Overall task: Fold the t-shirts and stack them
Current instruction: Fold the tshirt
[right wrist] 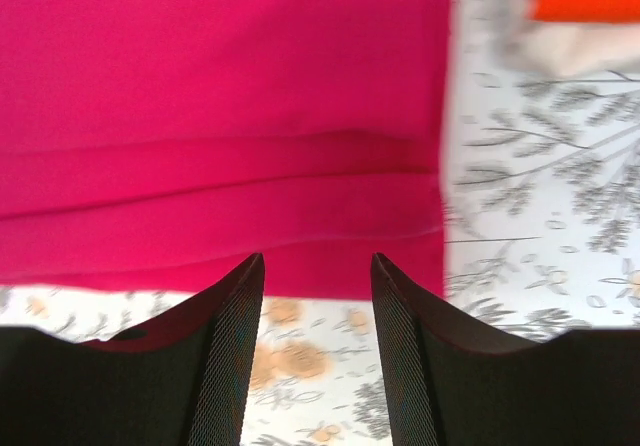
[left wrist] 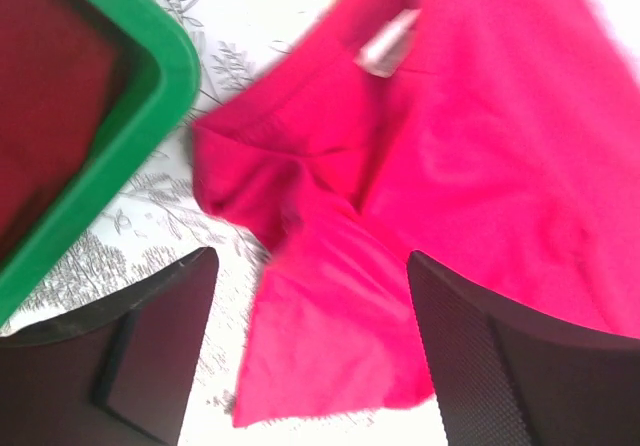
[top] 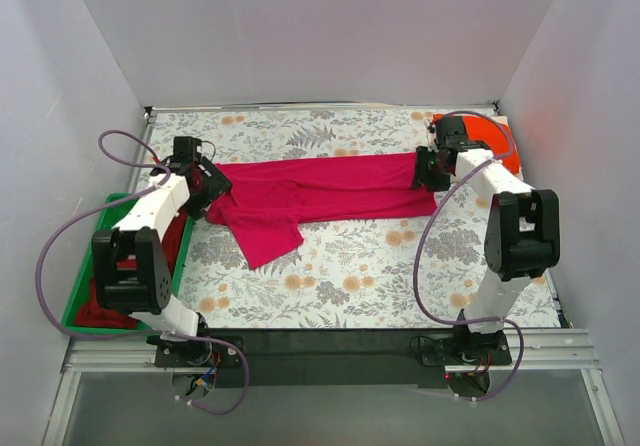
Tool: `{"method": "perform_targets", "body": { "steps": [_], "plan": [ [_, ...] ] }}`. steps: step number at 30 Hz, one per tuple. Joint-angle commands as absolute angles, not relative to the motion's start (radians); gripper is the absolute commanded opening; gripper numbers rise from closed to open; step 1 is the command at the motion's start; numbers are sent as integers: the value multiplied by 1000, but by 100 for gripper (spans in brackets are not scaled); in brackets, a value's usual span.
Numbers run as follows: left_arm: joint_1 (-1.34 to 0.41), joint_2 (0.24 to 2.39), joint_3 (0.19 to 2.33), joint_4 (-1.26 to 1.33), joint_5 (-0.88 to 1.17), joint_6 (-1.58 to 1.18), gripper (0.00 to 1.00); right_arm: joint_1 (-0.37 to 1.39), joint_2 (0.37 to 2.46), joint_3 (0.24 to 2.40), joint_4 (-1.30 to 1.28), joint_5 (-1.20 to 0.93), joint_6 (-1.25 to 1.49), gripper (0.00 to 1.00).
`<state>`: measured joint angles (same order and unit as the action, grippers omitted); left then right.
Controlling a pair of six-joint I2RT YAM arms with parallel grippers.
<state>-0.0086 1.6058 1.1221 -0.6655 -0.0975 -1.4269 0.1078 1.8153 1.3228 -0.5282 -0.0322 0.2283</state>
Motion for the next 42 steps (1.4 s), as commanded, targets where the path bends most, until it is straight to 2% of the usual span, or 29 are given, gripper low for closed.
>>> {"method": "perform_targets", "body": {
  "steps": [1, 5, 11, 21, 29, 34, 36, 37, 41, 42],
  "plan": [
    [-14, 1439, 1098, -661, -52, -1411, 73, 227, 1680, 1287, -482, -93, 219, 46],
    [-51, 1333, 985, -684, -38, -1424, 73, 368, 1609, 1204, -381, -181, 262, 46],
    [-155, 1221, 830, -707, -23, -1469, 72, 583, 1631, 1124, -180, -307, 340, 46],
    [-268, 1287, 719, -669, -6, -1545, 65, 747, 1818, 1152, -18, -370, 400, 45],
    [-298, 1362, 670, -624, -5, -1559, 51, 782, 1942, 1196, 31, -399, 408, 43],
    [-305, 1405, 680, -609, -5, -1555, 25, 795, 1994, 1230, 49, -411, 414, 42],
    [-307, 1420, 693, -615, -17, -1555, 12, 796, 2013, 1241, 49, -414, 414, 36],
    [-307, 1422, 699, -615, -18, -1554, 1, 796, 2016, 1249, 48, -419, 414, 33],
    [-307, 1399, 758, -640, -57, -1549, 0, 795, 1993, 1259, 43, -404, 400, 2],
    [-307, 1390, 800, -655, -81, -1546, 0, 792, 1985, 1267, 35, -396, 394, 1]
  ]
}}
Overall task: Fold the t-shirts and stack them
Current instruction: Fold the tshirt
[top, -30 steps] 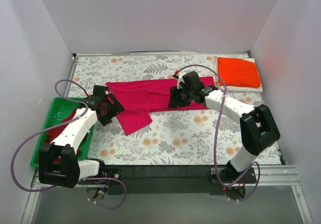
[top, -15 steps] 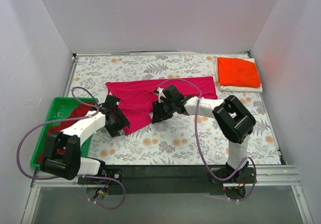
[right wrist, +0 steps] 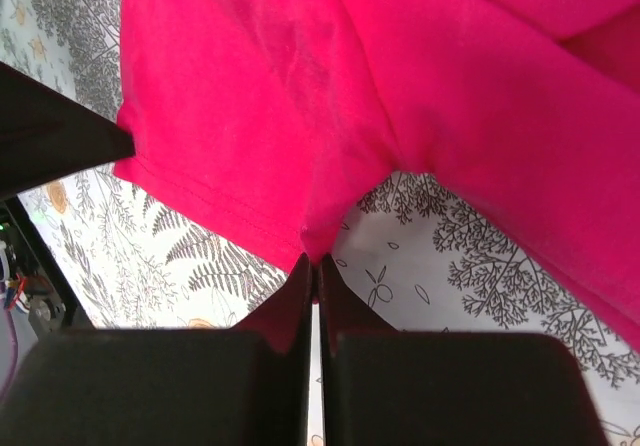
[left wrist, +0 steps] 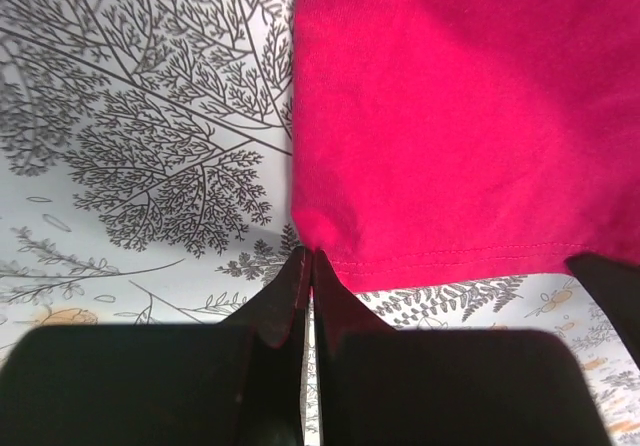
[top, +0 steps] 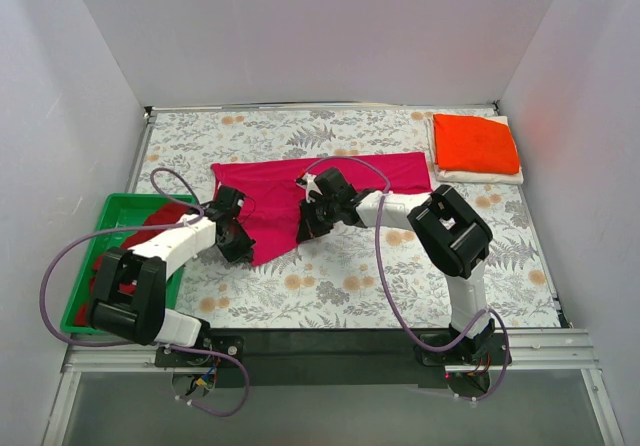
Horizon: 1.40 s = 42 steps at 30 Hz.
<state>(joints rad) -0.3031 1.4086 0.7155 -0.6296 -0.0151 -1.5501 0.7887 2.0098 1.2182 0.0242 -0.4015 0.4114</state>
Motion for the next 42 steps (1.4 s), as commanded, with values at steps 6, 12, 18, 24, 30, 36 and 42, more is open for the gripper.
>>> {"method": "perform_targets", "body": {
  "steps": [6, 12, 18, 24, 30, 36, 42],
  "plan": [
    [-304, 1434, 1018, -652, -169, -1464, 0, 743, 1973, 1391, -32, -371, 364, 1],
    [-295, 1614, 1248, -559, -204, -1336, 0, 678, 2057, 1561, -72, -408, 377, 1],
    [-288, 1800, 1432, -448, -196, -1240, 0, 644, 2143, 1647, -71, -446, 423, 1],
    [-285, 1925, 1543, -390, -201, -1131, 0, 632, 2209, 1698, -67, -459, 474, 6],
    [-285, 1956, 1542, -310, -178, -1069, 0, 618, 2221, 1686, -61, -416, 502, 11],
    [-285, 1977, 1534, -261, -178, -1058, 0, 600, 2163, 1614, -37, -302, 499, 33],
    [-285, 2008, 1537, -249, -195, -1097, 0, 566, 2085, 1546, -31, -250, 420, 44]
  ]
}}
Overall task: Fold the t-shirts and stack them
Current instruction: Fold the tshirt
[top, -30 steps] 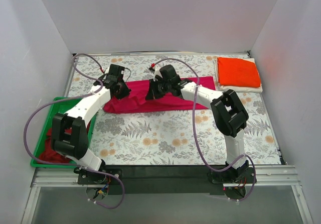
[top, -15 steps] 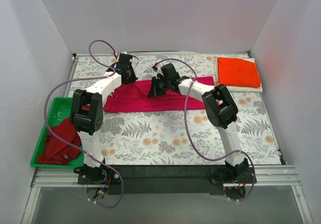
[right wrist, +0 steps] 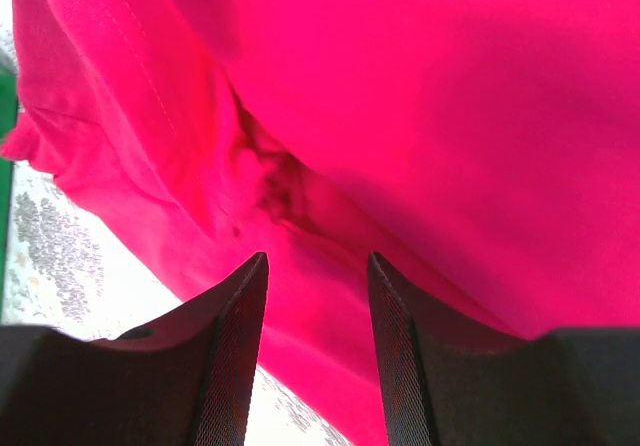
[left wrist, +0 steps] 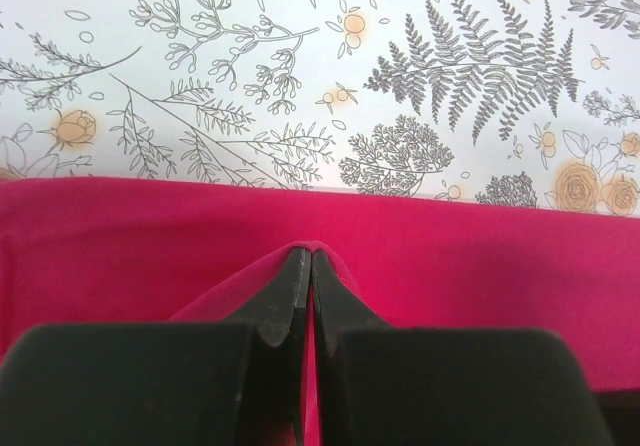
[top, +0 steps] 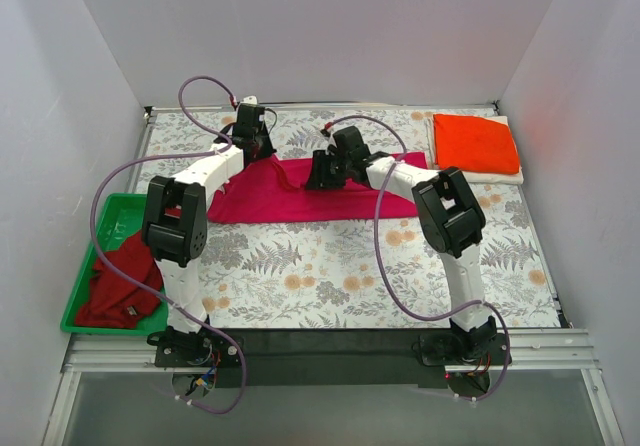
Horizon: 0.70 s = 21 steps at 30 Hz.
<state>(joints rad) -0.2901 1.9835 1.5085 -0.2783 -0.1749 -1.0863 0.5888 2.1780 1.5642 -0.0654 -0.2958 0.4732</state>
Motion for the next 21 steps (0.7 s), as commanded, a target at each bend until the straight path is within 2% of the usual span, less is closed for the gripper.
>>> {"method": "perform_targets", "body": {
  "steps": [1, 12, 21],
  "plan": [
    [-285, 2011, 1536, -249, -204, -1123, 0, 561, 2065, 1528, -34, -250, 385, 44],
    [-238, 2043, 1505, -268, -262, -1342, 0, 469, 1918, 1347, -75, -196, 261, 44],
    [-215, 2077, 1523, -275, -226, -1400, 2, 364, 1801, 1198, -107, -19, 273, 44]
  ]
}}
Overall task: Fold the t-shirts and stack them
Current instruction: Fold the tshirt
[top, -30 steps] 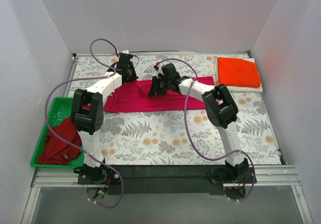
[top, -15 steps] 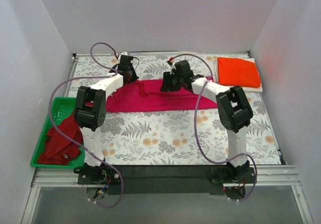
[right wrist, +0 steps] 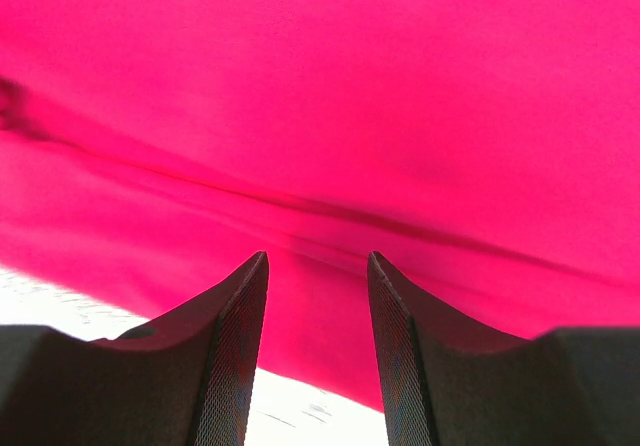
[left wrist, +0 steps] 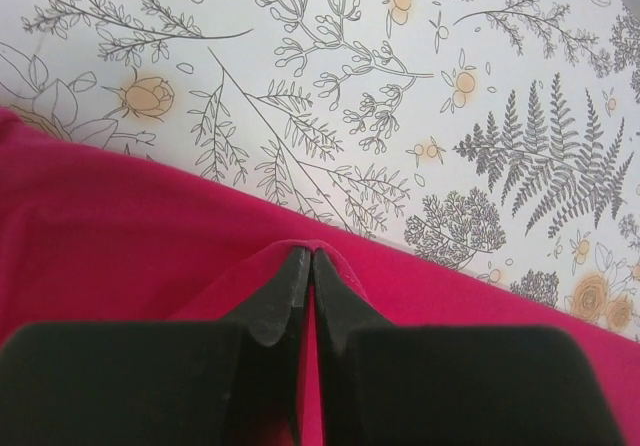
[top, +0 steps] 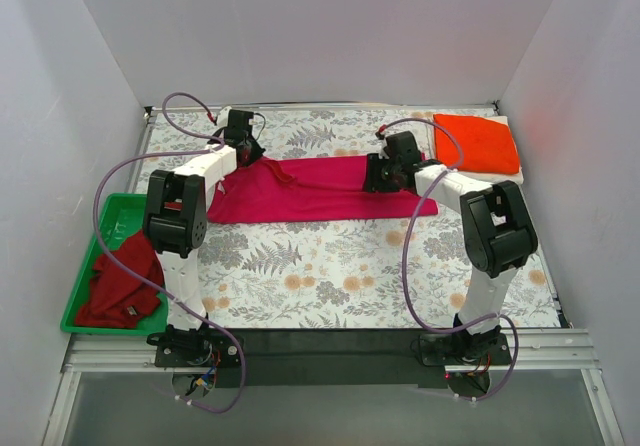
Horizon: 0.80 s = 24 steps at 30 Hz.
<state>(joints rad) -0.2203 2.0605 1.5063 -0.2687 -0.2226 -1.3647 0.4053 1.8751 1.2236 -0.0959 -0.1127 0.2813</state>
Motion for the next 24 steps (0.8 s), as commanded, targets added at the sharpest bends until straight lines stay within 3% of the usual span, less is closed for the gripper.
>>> {"method": "perform_targets", "body": {
  "steps": [1, 6, 7, 10, 14, 24],
  "plan": [
    [-215, 2082, 1529, -276, -207, -1401, 11, 351, 1780, 1177, -118, -9, 273, 44],
    [-213, 2034, 1536, -301, -209, -1401, 43, 296, 1720, 1134, -149, 40, 259, 44],
    [-212, 2016, 1531, -305, -213, -1397, 55, 285, 1717, 1125, -152, 41, 259, 43],
    [-209, 1944, 1509, -351, -239, -1391, 68, 252, 1715, 1117, -167, 40, 261, 43],
    [-209, 1835, 1416, -409, -262, -1393, 68, 195, 1730, 1101, -172, 22, 264, 41],
    [-160, 1640, 1065, -434, -267, -1425, 51, 86, 1845, 1127, -172, -44, 278, 37]
  ]
}}
